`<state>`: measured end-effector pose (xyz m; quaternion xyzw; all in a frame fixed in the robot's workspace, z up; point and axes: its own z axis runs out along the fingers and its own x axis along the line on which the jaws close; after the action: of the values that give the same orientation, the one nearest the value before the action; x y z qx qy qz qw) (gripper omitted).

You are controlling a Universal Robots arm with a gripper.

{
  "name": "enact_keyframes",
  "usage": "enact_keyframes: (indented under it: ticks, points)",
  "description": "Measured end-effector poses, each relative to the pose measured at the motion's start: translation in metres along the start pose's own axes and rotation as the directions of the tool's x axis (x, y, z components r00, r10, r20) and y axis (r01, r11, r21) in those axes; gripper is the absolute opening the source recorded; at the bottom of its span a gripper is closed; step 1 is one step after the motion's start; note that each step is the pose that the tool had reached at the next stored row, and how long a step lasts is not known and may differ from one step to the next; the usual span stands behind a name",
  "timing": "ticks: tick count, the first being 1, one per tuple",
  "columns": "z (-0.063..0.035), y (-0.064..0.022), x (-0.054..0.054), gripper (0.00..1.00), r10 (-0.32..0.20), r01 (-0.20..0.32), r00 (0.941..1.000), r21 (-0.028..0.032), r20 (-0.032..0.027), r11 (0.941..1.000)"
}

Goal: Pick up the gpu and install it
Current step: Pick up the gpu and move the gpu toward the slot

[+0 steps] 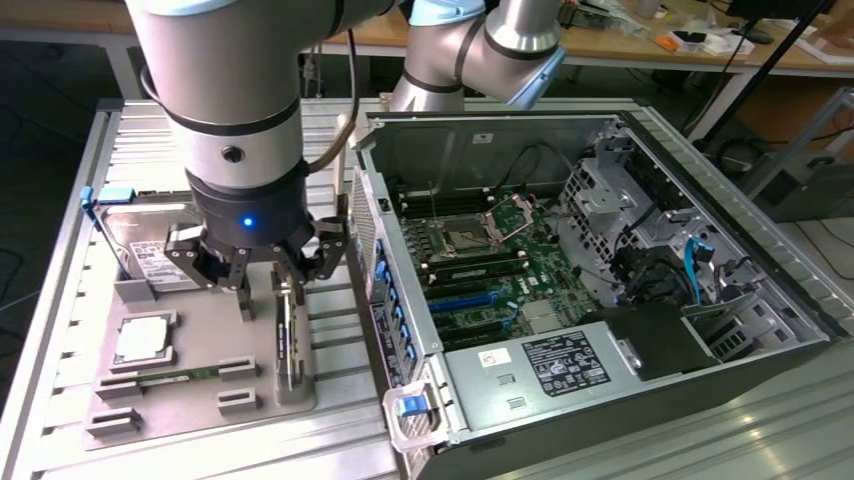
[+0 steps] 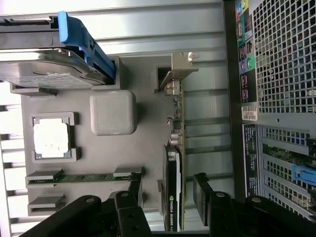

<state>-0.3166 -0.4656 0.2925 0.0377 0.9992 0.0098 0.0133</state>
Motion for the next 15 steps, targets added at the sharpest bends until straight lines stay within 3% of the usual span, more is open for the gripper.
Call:
enact_keyframes:
  ticks: [7, 15]
  points:
    - [0.0042, -0.0005, 0.001, 0.54, 0.000, 0.000, 1.0000, 0.0035, 0.0002, 1.0000]
    - [0.0267, -0.0042, 0.003, 0.54, 0.000, 0.000, 1.0000, 0.0094, 0.0005, 1.0000]
